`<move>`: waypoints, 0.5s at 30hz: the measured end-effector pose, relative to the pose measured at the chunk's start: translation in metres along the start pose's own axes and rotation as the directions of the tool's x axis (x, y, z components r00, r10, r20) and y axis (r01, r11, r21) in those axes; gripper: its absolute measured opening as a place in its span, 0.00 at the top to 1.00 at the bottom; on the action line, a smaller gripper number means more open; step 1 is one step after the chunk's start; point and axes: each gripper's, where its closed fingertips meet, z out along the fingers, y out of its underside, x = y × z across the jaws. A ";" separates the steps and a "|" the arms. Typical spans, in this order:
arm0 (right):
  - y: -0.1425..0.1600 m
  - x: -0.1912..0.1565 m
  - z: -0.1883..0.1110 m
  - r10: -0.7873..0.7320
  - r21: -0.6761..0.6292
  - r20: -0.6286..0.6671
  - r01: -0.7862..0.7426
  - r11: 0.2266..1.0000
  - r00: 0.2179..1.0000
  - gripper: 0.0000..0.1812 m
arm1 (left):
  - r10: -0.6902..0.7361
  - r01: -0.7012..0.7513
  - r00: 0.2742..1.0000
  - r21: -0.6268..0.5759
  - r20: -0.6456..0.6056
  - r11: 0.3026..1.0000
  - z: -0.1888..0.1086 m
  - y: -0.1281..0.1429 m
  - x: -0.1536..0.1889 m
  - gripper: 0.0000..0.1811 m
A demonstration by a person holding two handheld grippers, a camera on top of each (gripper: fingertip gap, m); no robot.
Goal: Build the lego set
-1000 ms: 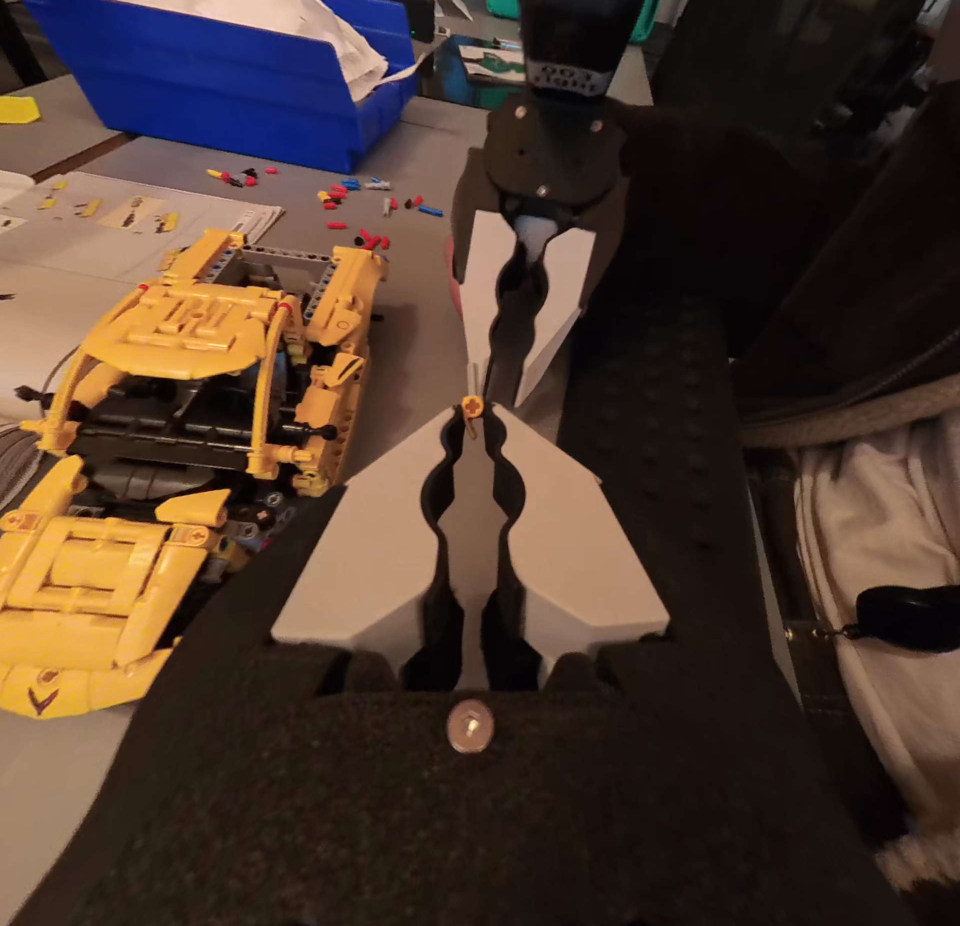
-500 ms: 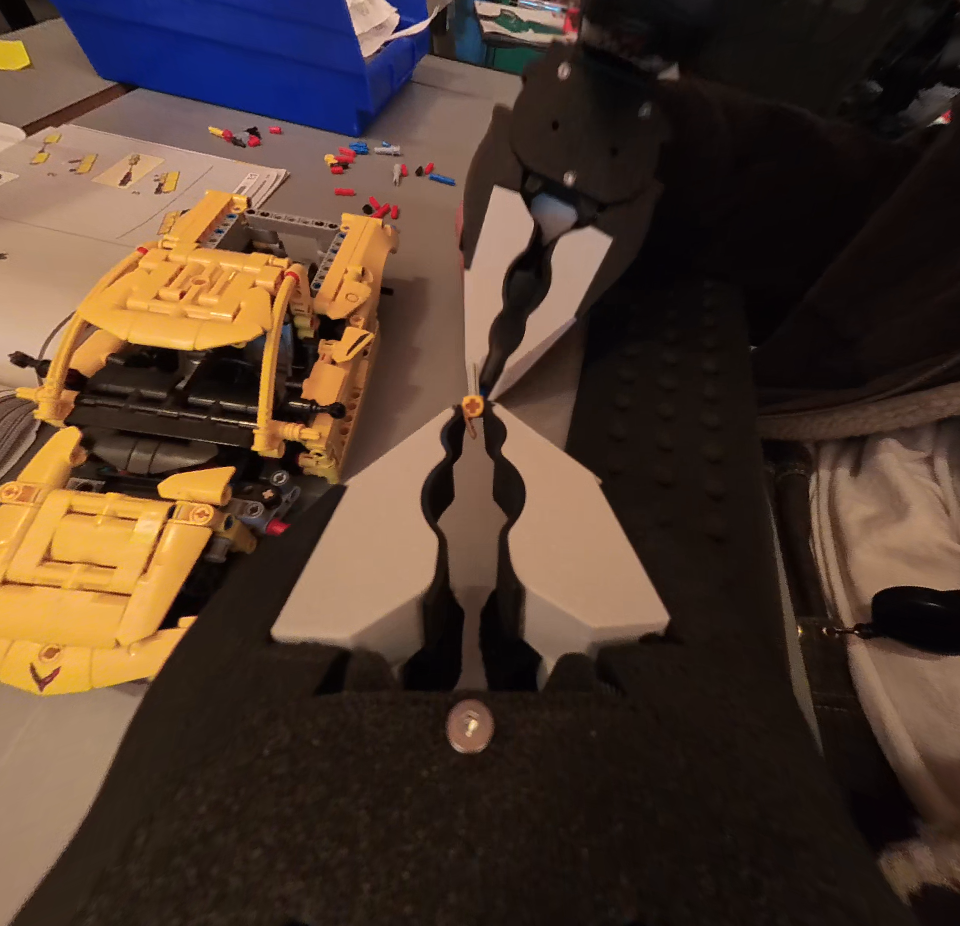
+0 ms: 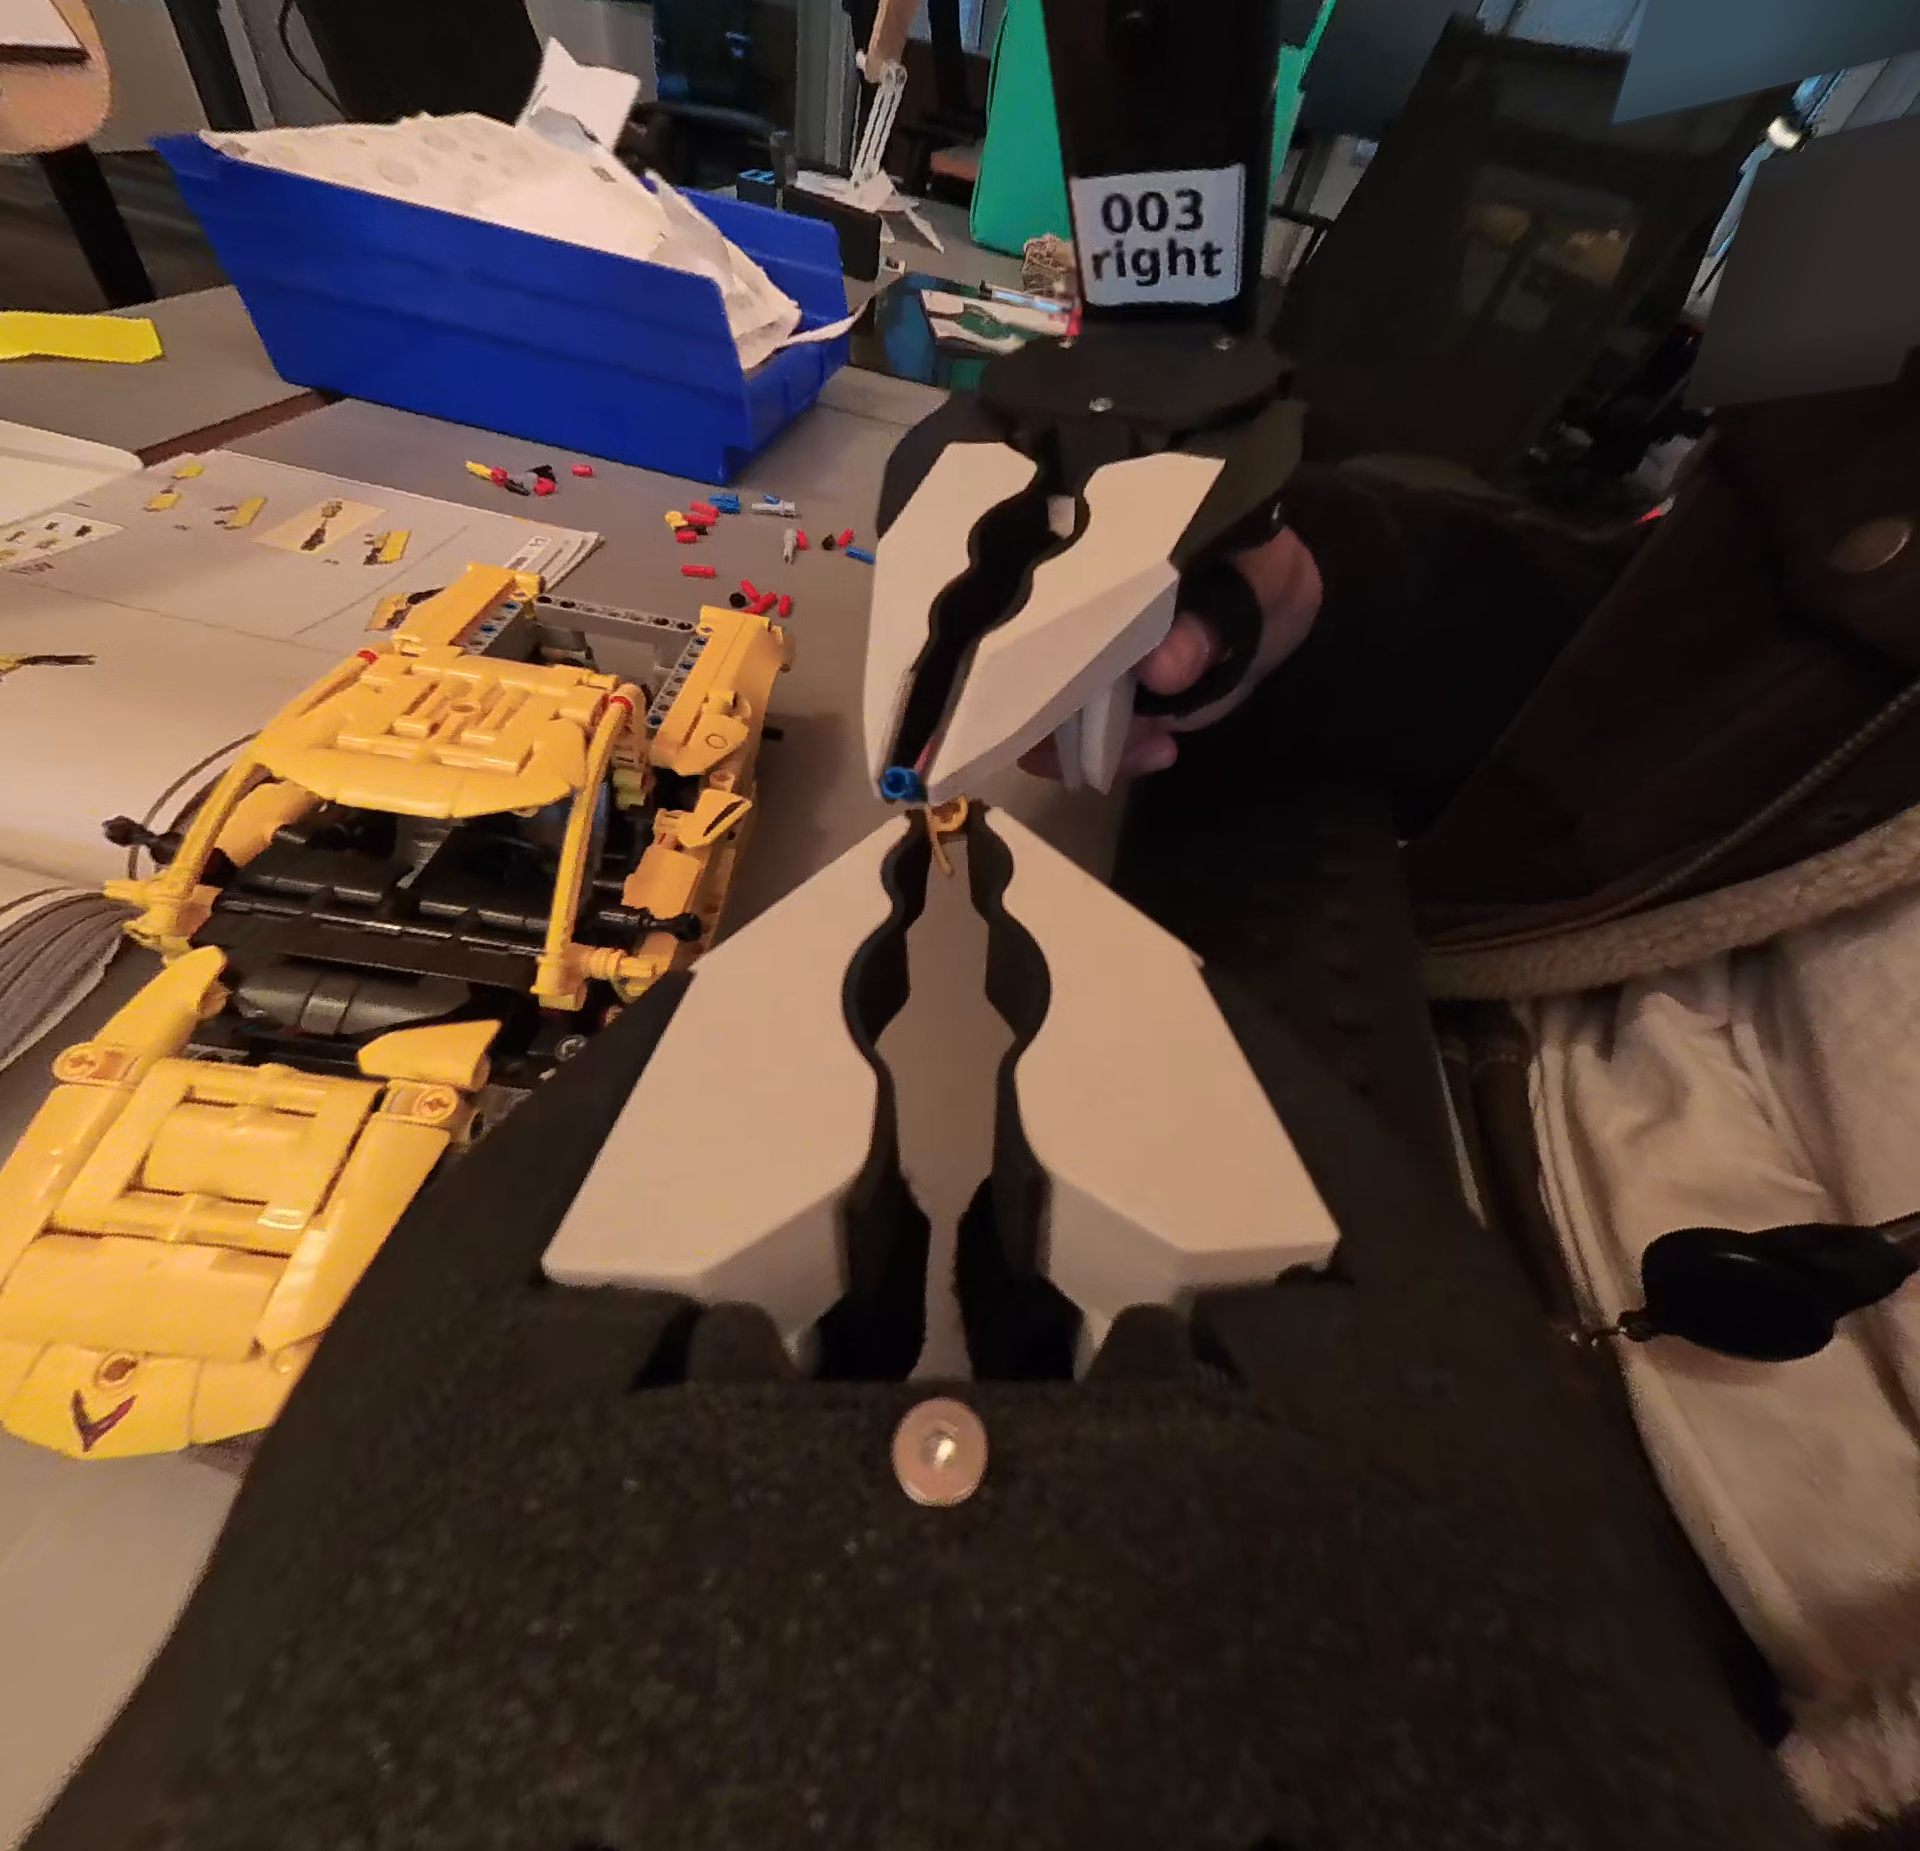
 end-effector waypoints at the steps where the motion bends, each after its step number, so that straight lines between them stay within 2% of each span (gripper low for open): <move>1: -0.001 0.000 -0.001 -0.003 0.005 0.000 0.003 1.000 1.000 0.97 | -0.008 0.008 1.000 0.008 -0.002 1.000 -0.001 -0.001 0.000 0.96; 8: -0.003 0.003 -0.005 0.019 0.022 0.007 -0.019 1.000 1.000 0.97 | -0.056 0.054 0.998 0.082 0.024 0.995 -0.011 -0.012 -0.010 0.96; 12: -0.001 0.003 -0.006 -0.010 0.001 -0.004 0.010 1.000 1.000 0.97 | -0.023 0.020 0.999 0.066 0.047 0.998 -0.010 -0.010 -0.010 0.96; 15: 0.006 0.004 -0.004 -0.084 -0.053 -0.037 0.082 0.995 0.996 0.97 | 0.004 -0.007 0.996 0.030 0.092 1.000 -0.008 -0.005 -0.016 0.96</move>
